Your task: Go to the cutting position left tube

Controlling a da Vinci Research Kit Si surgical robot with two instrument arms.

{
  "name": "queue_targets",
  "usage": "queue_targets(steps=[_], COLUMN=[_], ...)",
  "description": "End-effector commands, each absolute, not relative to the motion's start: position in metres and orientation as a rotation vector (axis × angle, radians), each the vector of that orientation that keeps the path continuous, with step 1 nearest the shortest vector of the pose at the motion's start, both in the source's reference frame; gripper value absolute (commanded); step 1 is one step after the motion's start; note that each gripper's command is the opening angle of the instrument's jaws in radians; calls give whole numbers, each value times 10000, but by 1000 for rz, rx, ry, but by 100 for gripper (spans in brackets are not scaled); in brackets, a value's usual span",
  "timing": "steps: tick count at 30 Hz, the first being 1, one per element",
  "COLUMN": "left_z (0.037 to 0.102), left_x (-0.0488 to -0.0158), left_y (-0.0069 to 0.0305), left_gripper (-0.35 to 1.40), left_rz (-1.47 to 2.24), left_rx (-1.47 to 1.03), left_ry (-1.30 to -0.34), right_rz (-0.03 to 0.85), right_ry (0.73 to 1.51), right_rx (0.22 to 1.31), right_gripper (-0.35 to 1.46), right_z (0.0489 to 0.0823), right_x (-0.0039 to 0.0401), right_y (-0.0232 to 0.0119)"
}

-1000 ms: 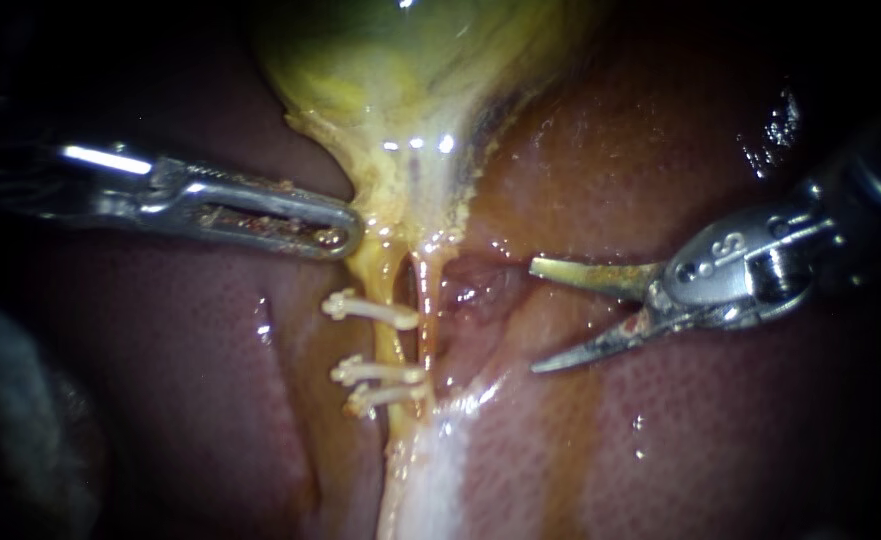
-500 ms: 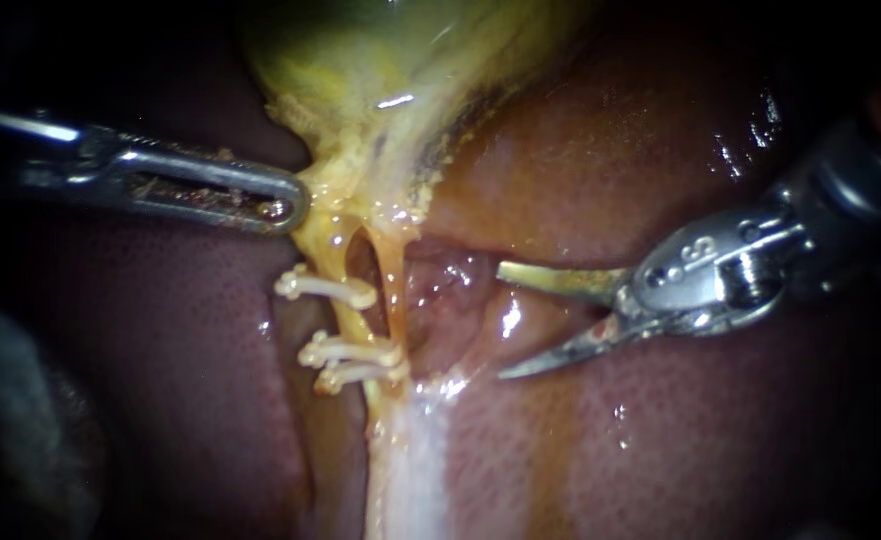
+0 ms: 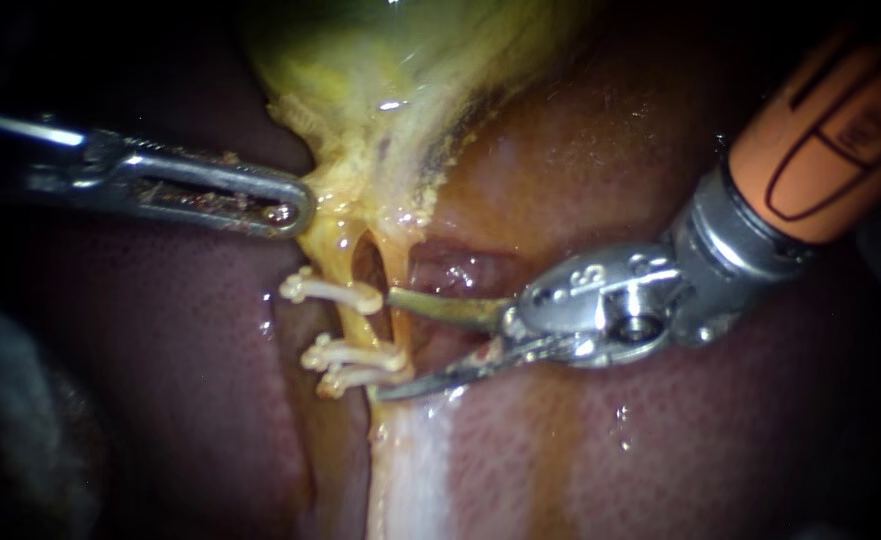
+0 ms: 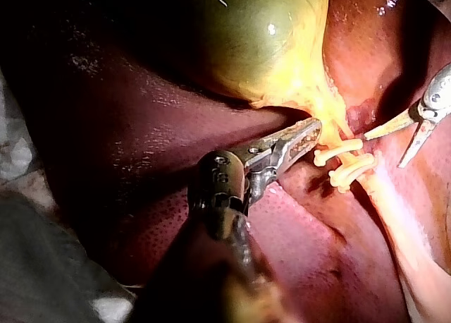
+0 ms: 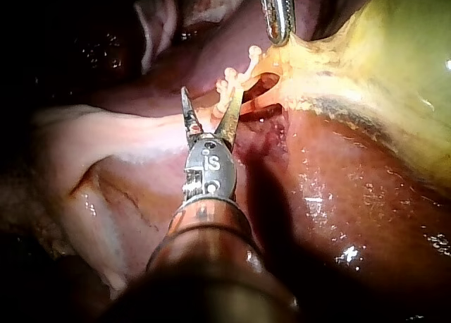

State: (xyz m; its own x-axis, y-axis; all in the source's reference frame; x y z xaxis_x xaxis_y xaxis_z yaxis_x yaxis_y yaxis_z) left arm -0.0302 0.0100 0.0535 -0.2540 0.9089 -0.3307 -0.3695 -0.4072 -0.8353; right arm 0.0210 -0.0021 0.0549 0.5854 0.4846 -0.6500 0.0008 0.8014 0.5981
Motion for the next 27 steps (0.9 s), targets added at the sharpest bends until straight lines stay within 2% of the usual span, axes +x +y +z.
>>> queue_targets(steps=[1,16,27], left_z=[534,535,536], left_x=[-302,-303,-304], left_y=[100,100,99], left_gripper=[-35,-35,-35], left_rz=[1799,1799,1799], left_rx=[-1049,-1049,-1049], left_ry=[-792,-792,-791], right_rz=[306,318,274], right_ry=[908,895,908], right_rx=[596,633,666], right_gripper=[143,141,138], right_z=[552,598,608], right_x=[210,211,221], right_y=[-21,-22,-20])
